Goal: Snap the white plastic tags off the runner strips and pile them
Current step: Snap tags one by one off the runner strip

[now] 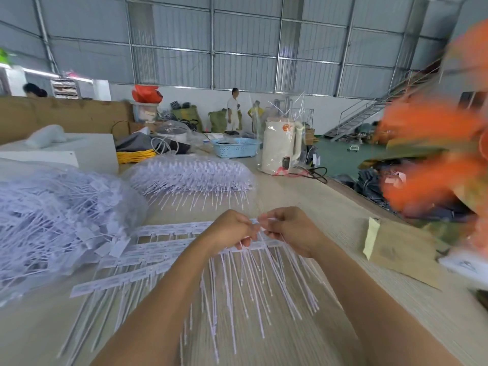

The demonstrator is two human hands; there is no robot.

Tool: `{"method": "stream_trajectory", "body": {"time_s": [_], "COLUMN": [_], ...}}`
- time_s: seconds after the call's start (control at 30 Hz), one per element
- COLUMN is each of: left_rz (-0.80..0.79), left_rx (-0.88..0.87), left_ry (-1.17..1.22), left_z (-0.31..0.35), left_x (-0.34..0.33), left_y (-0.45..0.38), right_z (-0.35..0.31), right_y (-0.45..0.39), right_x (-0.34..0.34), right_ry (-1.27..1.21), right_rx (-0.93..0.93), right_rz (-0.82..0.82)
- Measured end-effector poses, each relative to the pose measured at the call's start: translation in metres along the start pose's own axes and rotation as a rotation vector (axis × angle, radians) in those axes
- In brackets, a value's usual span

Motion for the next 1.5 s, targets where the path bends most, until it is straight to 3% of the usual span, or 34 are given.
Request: {"method": "stream_trajectory", "body": {"time_s": [0.1, 0.27, 0.5, 0.6, 0.67, 0.7, 0.77, 0.83, 0.9, 1.0, 1.23, 1.5], "left_rz": [0.023, 0.072, -0.07, -0.083, -0.125, -0.12, -0.061, -0.068, -0.12, -0.153, -0.09, -0.072], "left_rx": [0.037, 0.183, 0.369, 0.364, 0.354, 0.322, 0.178, 0.057, 0.026, -0.004, 0.008, 0.069], "left_ry": [0.042, 0.162, 0.419, 0.387, 0.379, 0.35, 0.259, 0.207, 0.034, -0.152, -0.126, -0.116], "left_z": [-0.002, -0.015, -0.027, -0.025, -0.02, -0.016, -0.002, 0.012, 0.016, 0.015, 0.006, 0.003], "left_x": [0.001, 0.002, -0.009, -0.009, -0.008, -0.004, 0.006, 0.003, -0.005, -0.007, -0.001, 0.007], "left_y": [-0.002, -0.002, 0.001, 0.001, 0.004, 0.004, 0.003, 0.004, 0.005, 0.005, 0.005, 0.014], "right_z": [0.003, -0.005, -0.024, -0.018, -0.003, 0.005, 0.013, 0.009, -0.001, -0.007, -0.022, -0.025], "right_y": [0.002, 0.004, 0.012, 0.008, 0.004, 0.004, 0.003, 0.002, 0.006, 0.01, 0.013, 0.015], "right_x": [-0.002, -0.003, -0.002, 0.003, 0.027, 0.042, 0.057, 0.046, 0.029, 0.02, -0.006, -0.011], "right_ry": [0.018, 0.113, 0.204, 0.317, 0.395, 0.344, -0.05, -0.551, -0.671, -0.448, 0.147, 0.189], "right_rx": [-0.014, 0.067, 0.254, 0.19, 0.04, -0.033, -0.136, -0.23, -0.272, -0.247, -0.094, 0.021], "right_rz": [-0.057, -0.015, 0.016, 0.074, 0.203, 0.253, 0.236, 0.106, -0.024, -0.055, -0.029, -0.014]}}
Point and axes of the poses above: each hand's wrist, its own y-axis away from the middle knuckle, its own x-axis out of the back of the hand, z = x × y, the point moved 8 cm from there along -y, towards the middle knuckle, and after that the axes turned 11 degrees about y, right-handed, at the moved point
